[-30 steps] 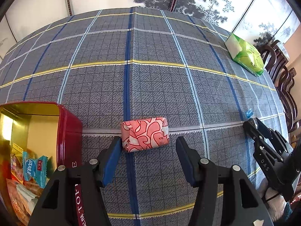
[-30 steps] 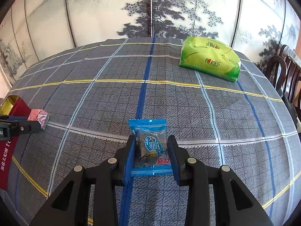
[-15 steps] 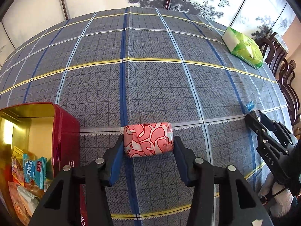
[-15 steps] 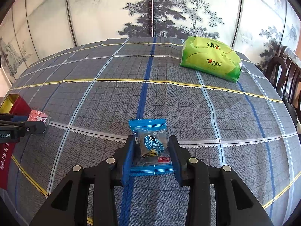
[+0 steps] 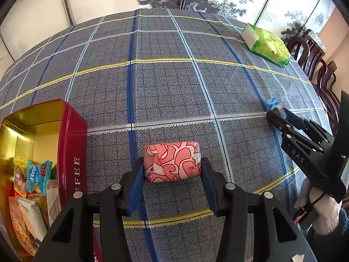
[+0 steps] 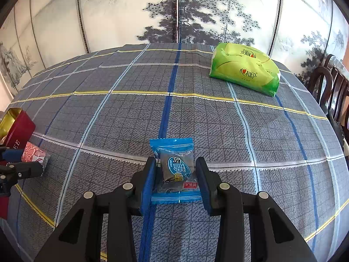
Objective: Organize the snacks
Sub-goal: 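Carry the pink candy into the gold tin and open the left tool, then carry the blue snack toward the gold tin with the right tool, then lower the blue snack into the tin and open the right tool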
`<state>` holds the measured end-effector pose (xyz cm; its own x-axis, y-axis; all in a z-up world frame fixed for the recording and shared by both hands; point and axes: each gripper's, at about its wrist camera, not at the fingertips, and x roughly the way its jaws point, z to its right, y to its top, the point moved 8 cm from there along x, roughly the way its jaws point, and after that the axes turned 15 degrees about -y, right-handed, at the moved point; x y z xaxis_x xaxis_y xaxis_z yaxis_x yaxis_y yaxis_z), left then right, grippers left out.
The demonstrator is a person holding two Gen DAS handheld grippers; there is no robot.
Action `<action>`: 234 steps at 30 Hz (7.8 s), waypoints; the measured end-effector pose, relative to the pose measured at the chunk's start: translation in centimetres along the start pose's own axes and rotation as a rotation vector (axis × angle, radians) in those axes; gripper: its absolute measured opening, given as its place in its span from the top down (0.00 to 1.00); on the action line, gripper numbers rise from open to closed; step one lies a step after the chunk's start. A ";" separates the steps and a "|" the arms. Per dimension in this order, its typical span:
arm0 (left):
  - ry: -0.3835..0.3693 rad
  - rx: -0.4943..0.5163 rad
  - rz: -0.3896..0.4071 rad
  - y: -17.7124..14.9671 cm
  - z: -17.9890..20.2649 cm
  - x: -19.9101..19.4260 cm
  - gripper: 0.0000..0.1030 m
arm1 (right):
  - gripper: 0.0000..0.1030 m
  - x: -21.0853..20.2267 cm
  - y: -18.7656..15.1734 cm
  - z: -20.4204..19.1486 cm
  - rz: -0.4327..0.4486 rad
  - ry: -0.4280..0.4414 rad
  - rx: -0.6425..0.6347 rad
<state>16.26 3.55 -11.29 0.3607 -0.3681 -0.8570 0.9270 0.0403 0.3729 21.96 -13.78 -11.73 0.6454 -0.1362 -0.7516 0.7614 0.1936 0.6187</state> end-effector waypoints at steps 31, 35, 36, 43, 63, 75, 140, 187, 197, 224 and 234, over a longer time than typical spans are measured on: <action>0.066 -0.041 0.118 -1.0 -4.8 -12.5 0.56 | 0.60 0.0 0.0 0.0 0.000 0.002 -0.002; 0.102 -0.078 0.132 -0.8 -7.5 -13.4 0.56 | 0.60 -0.1 0.0 -0.1 0.000 0.002 -0.002; 0.116 -0.085 0.135 -0.8 -8.1 -13.6 0.56 | 0.60 -0.1 0.0 -0.1 0.000 0.002 -0.002; 0.167 -0.139 0.123 -0.8 -12.5 -13.6 0.56 | 0.60 -0.1 0.0 0.0 0.000 0.002 -0.003; 0.215 -0.196 0.043 -2.1 -17.9 -11.0 0.56 | 0.59 0.0 0.0 0.0 0.000 0.002 -0.003; 0.228 -0.186 0.030 -2.9 -17.9 -10.6 0.55 | 0.56 0.0 0.0 -0.1 -0.001 0.003 -0.003; 0.243 -0.136 0.178 -7.3 -14.8 -16.4 0.37 | 0.69 0.1 0.1 -0.5 -0.095 -0.031 -0.013; 0.290 -0.311 0.243 -13.4 -20.6 -21.3 0.30 | 0.70 -15.3 1.2 -24.6 0.056 0.378 -0.219; 0.314 -0.348 0.235 -15.4 -22.6 -22.4 0.30 | 0.70 -15.9 0.3 -31.6 0.037 0.426 -0.293; 0.348 -0.325 0.206 -16.1 -22.1 -22.7 0.29 | 0.48 -15.7 -0.3 -33.4 0.011 0.408 -0.302; 0.354 -0.305 0.207 -16.6 -20.5 -23.1 0.29 | 0.23 -19.8 -1.2 -31.6 0.081 0.403 -0.284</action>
<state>-5.36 30.45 -5.00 0.5038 0.0121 -0.8638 0.8009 0.3682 0.4722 6.37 19.38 -4.80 0.5840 0.2655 -0.7672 0.6272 0.4524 0.6340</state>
